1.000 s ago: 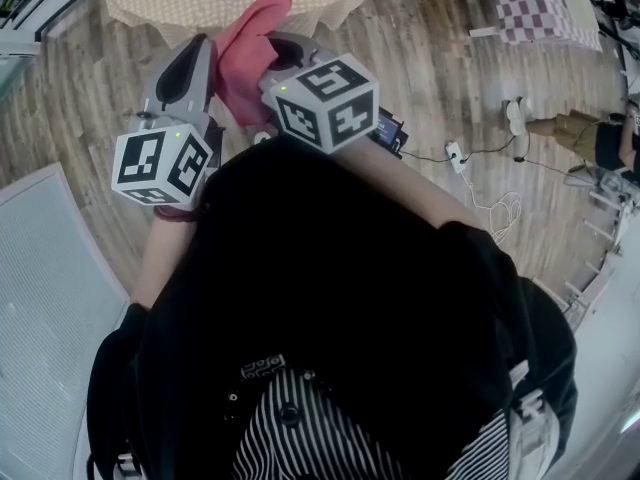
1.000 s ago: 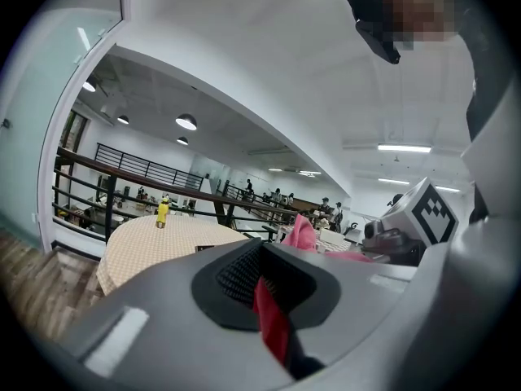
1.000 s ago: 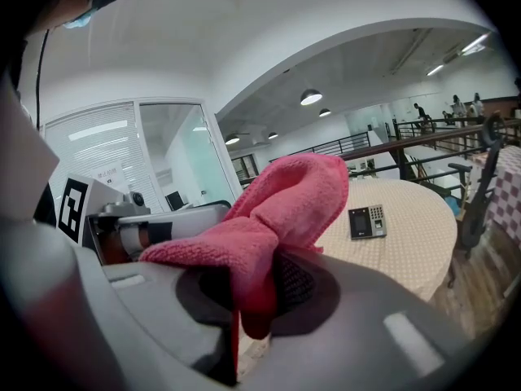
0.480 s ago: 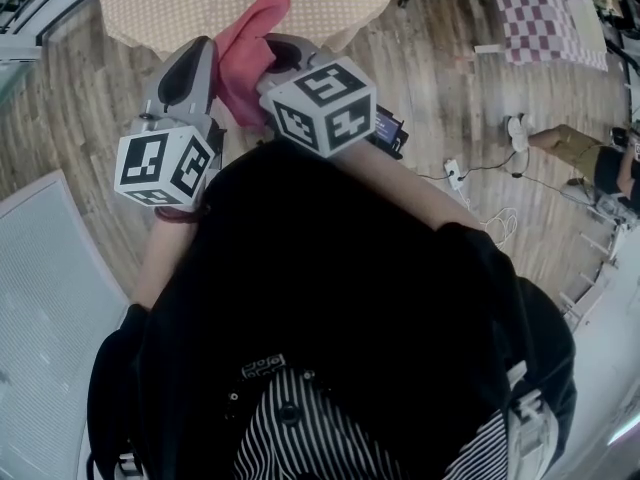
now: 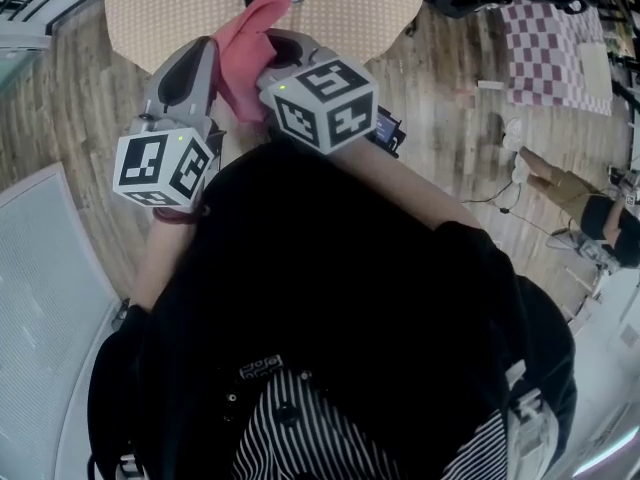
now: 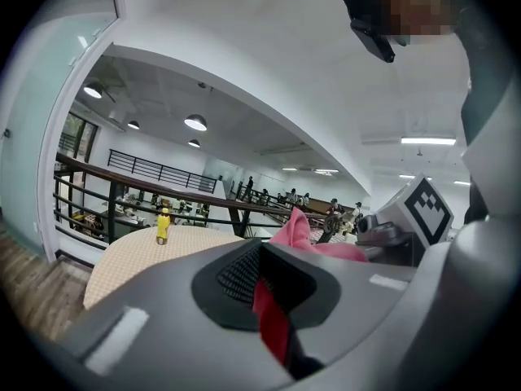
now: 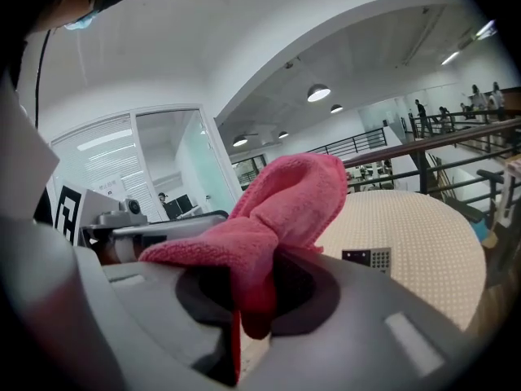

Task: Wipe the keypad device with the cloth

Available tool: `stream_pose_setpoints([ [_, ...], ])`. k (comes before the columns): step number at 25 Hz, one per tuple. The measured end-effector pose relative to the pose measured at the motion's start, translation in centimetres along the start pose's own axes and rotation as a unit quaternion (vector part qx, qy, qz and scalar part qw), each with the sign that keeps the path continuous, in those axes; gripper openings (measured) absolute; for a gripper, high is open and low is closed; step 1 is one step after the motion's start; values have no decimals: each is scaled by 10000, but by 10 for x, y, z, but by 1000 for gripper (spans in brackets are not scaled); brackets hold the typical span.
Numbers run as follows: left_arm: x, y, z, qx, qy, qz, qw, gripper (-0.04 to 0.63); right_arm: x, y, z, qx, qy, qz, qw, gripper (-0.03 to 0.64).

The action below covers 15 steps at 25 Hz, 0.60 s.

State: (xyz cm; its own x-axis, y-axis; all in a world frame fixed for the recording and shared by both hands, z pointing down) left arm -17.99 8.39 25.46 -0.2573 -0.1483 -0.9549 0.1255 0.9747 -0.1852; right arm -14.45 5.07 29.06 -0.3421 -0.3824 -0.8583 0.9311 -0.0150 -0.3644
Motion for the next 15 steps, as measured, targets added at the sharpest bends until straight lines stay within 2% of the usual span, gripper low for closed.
stream_pose_setpoints([
  [9, 26, -70, -9, 479, -74, -78, 9988, 0, 39, -25, 58, 600, -143, -99, 9980, 64],
  [15, 20, -75, -11, 610, -63, -180, 9980, 0, 35, -38, 66, 818, -279, -186, 9961, 64],
])
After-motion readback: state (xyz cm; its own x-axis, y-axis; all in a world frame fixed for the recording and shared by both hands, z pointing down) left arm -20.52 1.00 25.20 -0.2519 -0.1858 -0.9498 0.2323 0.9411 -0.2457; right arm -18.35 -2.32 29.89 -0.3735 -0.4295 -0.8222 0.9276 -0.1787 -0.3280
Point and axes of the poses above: the fingertips, and each gripper's own axes: y backward along the fingers, z to its right, x out of its top, the point moved 1 cm from there along y, backward along the fingers, and after that the axes turned 1 degree about x, right-handed, at the moved point
